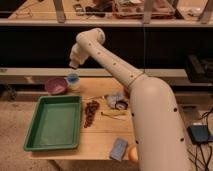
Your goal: Wipe purple bowl with eraser
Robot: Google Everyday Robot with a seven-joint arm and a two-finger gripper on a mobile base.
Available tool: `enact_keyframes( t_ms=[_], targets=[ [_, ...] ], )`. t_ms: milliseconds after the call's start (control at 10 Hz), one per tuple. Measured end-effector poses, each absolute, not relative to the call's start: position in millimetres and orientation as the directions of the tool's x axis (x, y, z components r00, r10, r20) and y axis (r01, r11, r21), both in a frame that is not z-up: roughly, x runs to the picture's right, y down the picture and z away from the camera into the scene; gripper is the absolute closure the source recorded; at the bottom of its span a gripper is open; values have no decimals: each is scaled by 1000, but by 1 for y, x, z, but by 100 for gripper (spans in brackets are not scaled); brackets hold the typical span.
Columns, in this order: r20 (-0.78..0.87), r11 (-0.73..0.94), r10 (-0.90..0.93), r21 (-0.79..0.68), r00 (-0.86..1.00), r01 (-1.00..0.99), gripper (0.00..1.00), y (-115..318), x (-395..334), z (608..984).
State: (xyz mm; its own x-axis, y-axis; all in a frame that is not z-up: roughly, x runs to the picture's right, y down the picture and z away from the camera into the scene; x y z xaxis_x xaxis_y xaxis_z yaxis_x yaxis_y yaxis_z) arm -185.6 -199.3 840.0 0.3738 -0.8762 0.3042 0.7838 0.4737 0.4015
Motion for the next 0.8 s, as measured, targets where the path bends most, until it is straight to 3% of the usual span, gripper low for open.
enact_keyframes(
  t_ms=[400, 800],
  targets=[
    [325, 414, -904, 506, 277, 756, 100, -191, -240, 822],
    [325, 369, -920, 521, 221, 770, 100, -178, -259, 820]
  ],
)
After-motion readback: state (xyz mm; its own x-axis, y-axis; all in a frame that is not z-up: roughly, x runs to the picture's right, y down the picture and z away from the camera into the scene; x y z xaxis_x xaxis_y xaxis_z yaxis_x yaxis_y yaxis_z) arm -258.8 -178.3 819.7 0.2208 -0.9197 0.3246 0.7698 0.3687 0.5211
